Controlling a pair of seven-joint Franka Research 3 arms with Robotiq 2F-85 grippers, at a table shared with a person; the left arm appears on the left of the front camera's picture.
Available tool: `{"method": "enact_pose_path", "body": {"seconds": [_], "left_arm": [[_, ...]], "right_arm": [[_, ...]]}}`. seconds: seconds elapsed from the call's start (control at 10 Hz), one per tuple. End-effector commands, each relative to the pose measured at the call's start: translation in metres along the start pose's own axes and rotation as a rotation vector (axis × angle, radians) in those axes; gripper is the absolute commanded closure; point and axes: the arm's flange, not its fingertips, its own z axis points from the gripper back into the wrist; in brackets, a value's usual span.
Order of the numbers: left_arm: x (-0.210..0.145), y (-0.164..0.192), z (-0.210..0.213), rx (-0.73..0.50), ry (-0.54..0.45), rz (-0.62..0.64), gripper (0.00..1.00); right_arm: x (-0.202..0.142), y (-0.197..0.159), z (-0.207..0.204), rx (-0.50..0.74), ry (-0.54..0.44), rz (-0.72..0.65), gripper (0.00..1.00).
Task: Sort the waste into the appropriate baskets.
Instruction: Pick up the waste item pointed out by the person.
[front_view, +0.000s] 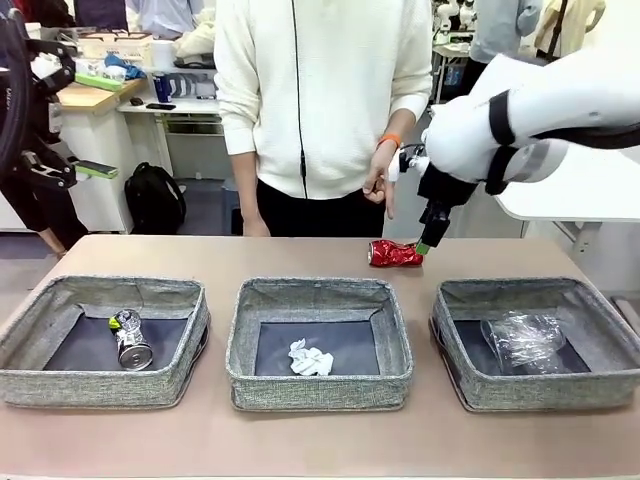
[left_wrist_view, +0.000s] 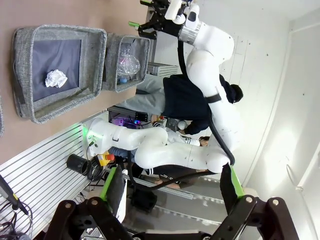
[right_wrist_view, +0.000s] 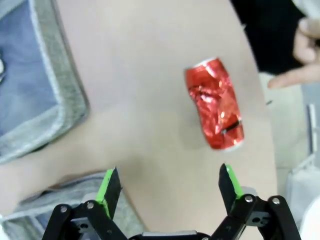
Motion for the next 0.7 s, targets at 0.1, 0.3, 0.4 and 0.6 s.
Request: {"method": "enact_pose_path", "body": {"seconds": [0.1,0.3,0.4,0.6], "left_arm": [[-0.001,0.0,0.0,-0.023,0.005,-0.023,0.0],[-0.001,0.0,0.0,-0.023,0.005,-0.023,0.0],[-0.001,0.0,0.0,-0.023,0.005,-0.023,0.0],[-0.001,0.0,0.0,-0.023,0.005,-0.023,0.0]], "right_arm": [[-0.005,-0.03,-0.021,0.011,-0.023,0.142,0.0],[-0.008,-0.046,-0.041,-0.016,0.003,0.124,0.0],[-0.009,-0.054,-0.051,-0.025,0.001,0.147,0.0],[-0.008,-0.067,-0.072,-0.009,-0.054,0.231,0.0]]}}
